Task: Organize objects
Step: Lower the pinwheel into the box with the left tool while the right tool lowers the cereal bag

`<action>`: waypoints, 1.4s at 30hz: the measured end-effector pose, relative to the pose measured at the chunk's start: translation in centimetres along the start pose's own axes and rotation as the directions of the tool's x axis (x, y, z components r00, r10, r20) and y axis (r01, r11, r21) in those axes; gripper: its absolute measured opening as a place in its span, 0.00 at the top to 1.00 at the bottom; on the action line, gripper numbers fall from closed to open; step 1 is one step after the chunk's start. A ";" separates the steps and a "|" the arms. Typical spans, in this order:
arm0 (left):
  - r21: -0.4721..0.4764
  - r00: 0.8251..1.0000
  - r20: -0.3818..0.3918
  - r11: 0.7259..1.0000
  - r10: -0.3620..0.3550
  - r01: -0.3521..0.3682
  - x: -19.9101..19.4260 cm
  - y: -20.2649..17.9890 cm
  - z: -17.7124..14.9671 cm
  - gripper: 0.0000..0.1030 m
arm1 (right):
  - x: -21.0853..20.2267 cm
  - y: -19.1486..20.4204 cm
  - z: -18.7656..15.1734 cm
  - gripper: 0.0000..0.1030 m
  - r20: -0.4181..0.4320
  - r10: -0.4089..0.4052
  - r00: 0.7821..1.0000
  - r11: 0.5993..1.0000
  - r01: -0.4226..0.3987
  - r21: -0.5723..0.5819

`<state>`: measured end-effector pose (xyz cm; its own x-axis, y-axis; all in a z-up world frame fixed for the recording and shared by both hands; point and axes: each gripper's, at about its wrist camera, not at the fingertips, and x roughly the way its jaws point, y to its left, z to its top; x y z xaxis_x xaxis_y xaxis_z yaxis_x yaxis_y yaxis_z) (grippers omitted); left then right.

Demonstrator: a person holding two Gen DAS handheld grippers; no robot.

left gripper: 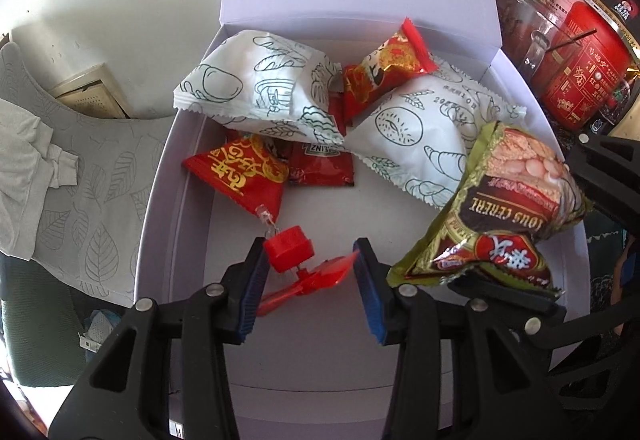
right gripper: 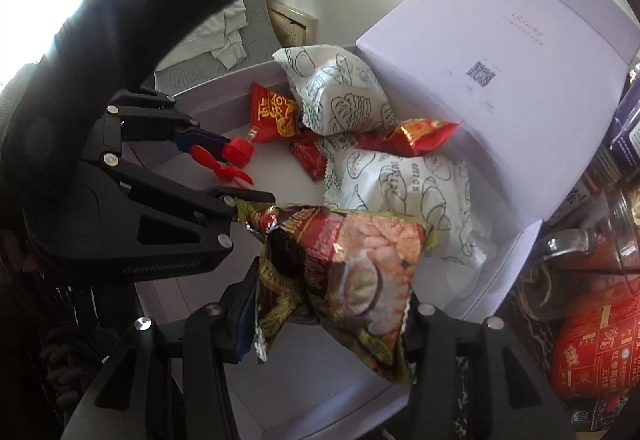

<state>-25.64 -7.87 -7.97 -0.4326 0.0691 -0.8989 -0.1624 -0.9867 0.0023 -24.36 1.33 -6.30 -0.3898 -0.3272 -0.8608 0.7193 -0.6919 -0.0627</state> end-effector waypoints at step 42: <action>-0.012 0.990 0.141 1.000 0.012 -0.011 -1.5 -0.6 -0.7 0.47 | -2.0 -1.8 -0.7 0.26 0.064 -0.059 0.996 0.996 0.054 0.069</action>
<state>-24.26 -7.47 -6.97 -0.5549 0.0771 -0.8283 -0.1474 -0.9891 0.0066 -24.43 3.72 -4.83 -0.4674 -0.3267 -0.8214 0.6558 -0.7513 -0.0743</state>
